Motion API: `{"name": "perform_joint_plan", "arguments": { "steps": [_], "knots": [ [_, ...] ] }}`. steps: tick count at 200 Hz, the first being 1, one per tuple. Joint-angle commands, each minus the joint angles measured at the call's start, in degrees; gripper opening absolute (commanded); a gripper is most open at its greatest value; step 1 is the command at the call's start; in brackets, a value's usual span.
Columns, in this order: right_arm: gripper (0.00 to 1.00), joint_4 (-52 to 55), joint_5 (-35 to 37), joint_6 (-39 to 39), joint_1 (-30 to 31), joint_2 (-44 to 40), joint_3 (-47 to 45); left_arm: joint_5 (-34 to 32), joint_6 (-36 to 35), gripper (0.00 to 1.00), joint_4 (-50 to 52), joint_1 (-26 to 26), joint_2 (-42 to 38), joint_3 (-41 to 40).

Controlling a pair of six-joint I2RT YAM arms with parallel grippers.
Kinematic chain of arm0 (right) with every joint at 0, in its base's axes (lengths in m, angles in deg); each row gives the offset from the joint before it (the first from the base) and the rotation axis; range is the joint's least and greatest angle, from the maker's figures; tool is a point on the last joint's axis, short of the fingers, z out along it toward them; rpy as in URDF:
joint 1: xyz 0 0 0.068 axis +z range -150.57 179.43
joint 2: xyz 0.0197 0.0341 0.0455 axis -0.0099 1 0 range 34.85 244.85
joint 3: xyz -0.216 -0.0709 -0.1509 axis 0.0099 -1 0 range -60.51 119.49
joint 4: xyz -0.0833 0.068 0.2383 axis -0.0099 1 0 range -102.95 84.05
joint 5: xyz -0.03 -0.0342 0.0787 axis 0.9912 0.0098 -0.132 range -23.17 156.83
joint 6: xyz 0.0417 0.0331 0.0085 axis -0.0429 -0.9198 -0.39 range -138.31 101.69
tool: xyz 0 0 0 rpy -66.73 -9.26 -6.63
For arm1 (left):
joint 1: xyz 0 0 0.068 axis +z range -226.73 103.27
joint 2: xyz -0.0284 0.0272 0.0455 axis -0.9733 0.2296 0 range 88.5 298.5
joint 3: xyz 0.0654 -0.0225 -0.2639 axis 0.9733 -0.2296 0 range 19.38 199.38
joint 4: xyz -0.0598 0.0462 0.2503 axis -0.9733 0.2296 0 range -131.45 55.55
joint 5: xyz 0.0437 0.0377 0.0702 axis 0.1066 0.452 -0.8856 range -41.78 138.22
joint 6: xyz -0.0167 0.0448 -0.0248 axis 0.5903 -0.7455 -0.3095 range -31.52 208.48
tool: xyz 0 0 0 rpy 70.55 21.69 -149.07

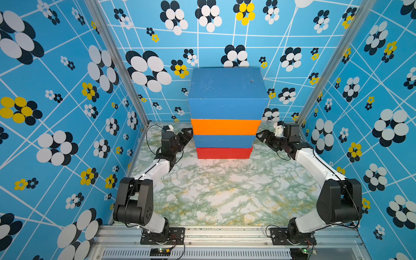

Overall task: Stack the shoeboxes
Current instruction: Adjust the shoeboxes in the shoebox.

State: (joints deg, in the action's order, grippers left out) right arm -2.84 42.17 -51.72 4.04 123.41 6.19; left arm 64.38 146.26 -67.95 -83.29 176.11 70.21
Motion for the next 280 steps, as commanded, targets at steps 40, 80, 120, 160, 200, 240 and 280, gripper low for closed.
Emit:
{"name": "perform_joint_plan", "arguments": {
  "steps": [40, 80, 120, 160, 200, 240, 280],
  "knots": [
    [0.95, 1.4, -4.5, 1.9, 3.7, -0.5, 1.7, 7.5, -2.4, 0.90, -0.7, -4.3, -2.0, 0.9],
    [0.95, 1.6, -4.4, 1.9, 3.6, -0.7, 2.0, 7.5, -2.4, 0.90, -0.7, -4.4, -2.2, 1.1],
    [0.95, 1.6, -4.5, 1.9, 3.6, -0.9, 2.2, 7.5, -2.5, 0.90, -0.6, -4.4, -2.4, 1.3],
    [0.95, 1.5, -4.4, 1.7, 3.6, -1.3, 2.3, 7.6, -2.5, 0.90, -0.3, -4.5, -2.7, 1.6],
    [0.95, 1.4, -4.5, 1.6, 3.6, -1.5, 2.7, 7.5, -2.7, 0.90, 0.0, -4.6, -3.0, 1.8],
    [0.95, 1.4, -4.4, 1.7, 3.6, -1.5, 2.3, 7.4, -2.8, 0.90, 0.1, -4.7, -3.0, 1.8],
    [0.95, 1.4, -4.4, 1.7, 3.5, -1.5, 2.2, 7.5, -2.6, 0.90, -0.1, -4.7, -2.9, 1.7]
  ]
}}
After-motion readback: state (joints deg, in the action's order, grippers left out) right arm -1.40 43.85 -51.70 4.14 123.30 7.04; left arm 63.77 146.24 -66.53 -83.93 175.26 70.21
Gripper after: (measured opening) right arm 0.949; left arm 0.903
